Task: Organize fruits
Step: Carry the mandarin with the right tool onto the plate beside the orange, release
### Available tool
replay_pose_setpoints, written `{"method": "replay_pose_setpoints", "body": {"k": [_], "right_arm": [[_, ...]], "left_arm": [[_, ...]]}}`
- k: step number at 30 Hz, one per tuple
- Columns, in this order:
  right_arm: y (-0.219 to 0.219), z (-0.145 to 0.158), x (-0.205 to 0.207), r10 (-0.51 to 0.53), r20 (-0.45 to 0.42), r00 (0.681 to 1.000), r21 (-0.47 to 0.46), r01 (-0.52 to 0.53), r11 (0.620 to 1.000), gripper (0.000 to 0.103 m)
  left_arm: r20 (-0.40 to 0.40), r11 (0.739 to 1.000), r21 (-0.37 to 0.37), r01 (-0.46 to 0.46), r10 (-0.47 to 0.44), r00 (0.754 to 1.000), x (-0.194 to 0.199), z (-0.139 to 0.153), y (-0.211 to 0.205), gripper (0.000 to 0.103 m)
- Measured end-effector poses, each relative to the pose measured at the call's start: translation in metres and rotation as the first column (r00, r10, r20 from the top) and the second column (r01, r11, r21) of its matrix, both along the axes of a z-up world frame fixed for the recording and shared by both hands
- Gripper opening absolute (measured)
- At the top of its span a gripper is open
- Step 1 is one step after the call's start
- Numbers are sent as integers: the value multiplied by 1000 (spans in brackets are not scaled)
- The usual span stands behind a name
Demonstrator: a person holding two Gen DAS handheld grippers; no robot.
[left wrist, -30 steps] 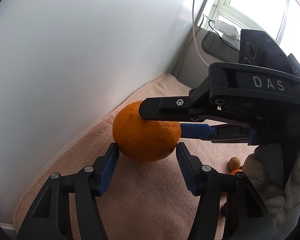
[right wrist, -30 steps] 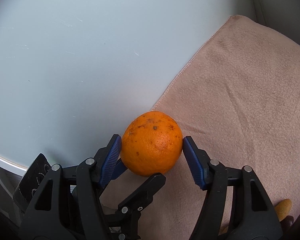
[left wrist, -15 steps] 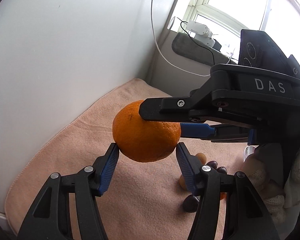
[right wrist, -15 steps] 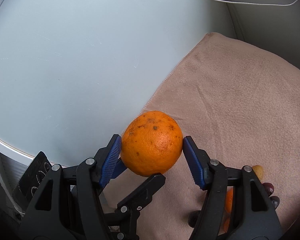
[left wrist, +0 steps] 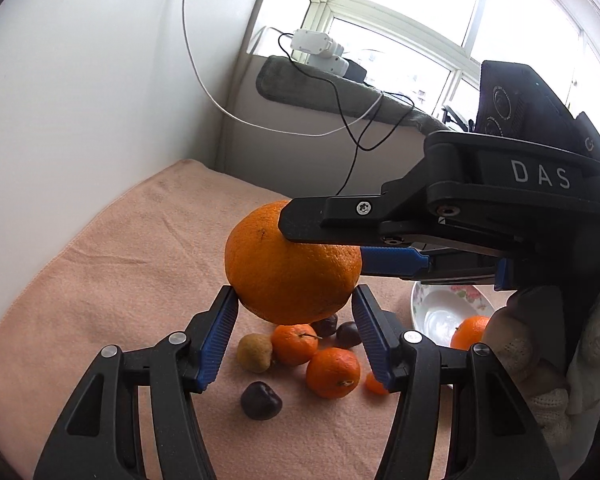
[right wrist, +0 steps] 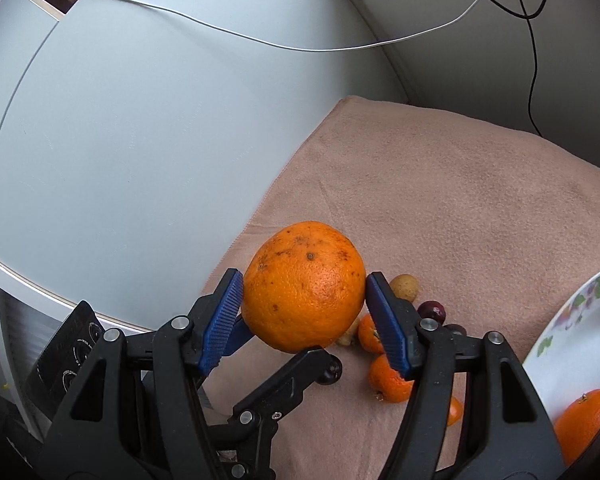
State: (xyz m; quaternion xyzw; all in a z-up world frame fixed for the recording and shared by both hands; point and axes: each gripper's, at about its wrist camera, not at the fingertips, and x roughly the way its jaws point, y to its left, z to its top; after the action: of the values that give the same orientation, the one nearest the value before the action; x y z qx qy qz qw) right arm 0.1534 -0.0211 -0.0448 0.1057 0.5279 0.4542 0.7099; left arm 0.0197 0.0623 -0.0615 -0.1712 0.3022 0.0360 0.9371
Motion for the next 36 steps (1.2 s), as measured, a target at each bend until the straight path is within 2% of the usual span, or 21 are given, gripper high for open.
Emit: {"method": "replay_pose_setpoints", "body": {"k": [16, 24, 36], "right_arm": [[-122, 7, 19, -167, -10, 986, -2, 167, 986, 67], [-163, 4, 26, -235, -32, 971, -16, 235, 972, 66], [-192, -16, 37, -303, -70, 951, -24, 302, 953, 67]], "left_arm": [[-11, 983, -10, 184, -185, 983, 49, 2, -83, 59], [-39, 965, -23, 263, -264, 964, 70, -4, -116, 59], [-82, 943, -22, 333, -334, 939, 89, -11, -146, 59]]}}
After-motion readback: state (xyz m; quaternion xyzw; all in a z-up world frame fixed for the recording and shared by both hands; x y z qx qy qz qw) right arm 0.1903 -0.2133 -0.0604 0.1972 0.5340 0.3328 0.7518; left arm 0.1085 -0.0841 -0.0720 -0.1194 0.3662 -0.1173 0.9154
